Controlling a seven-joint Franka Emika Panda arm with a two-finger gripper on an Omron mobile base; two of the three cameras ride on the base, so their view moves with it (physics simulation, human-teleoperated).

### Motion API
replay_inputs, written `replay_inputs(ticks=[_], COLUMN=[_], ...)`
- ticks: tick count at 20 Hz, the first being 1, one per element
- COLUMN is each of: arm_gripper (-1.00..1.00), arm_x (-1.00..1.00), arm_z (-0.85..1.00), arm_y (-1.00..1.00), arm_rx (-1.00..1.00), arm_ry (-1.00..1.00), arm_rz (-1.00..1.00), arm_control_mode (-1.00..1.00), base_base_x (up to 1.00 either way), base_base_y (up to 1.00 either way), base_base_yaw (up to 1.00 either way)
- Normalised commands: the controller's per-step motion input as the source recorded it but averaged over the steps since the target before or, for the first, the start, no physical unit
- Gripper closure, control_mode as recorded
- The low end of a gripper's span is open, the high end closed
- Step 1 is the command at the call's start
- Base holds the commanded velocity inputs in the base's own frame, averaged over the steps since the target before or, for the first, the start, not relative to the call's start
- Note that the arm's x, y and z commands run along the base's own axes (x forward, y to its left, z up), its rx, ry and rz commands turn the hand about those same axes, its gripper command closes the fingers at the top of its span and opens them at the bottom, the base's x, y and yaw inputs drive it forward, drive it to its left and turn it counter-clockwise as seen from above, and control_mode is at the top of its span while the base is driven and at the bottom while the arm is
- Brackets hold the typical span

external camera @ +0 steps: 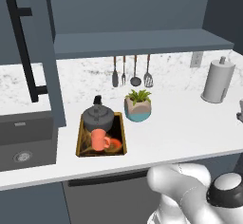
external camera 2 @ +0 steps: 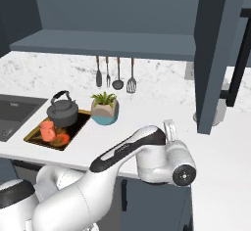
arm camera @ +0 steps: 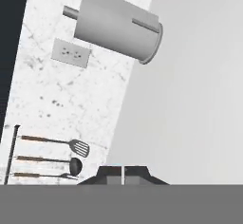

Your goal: Pick the kettle from the counter and place it on the tray. Then pick the mug from the cabinet and place it on the tray. Then close the cabinet doors.

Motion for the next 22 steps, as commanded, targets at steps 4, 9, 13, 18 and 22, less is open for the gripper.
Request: replay_inputs(ticks=[4, 9, 13, 18, 22], arm_gripper=[1.00, 1.00, 1.00, 1.00, 1.00], arm_x=[-0.20, -0.01, 0.00, 0.00, 0.00], arm_z=[0.82, 0.42, 0.01, 0.26, 0.72], arm_y=[-0.66, -0.41, -0.26, -0.42, -0.29], arm_rx=[0.11, 0.10, 0.09, 0.13, 0.12], arm_ry=[-0.52, -0.40, -0.30, -0.38, -0.38], arm_rz=[0.00, 0.00, 0.00, 0.00, 0.00], arm_control_mode=[-1.00, -1.00, -1.00, -1.00, -1.00], base_base_x=[0.00, 0.00, 0.00, 0.00, 0.00], base_base_y=[0.00, 0.00, 0.00, 0.00, 0.00], base_base_yaw=[0.00, 0.00, 0.00, 0.00, 0.00])
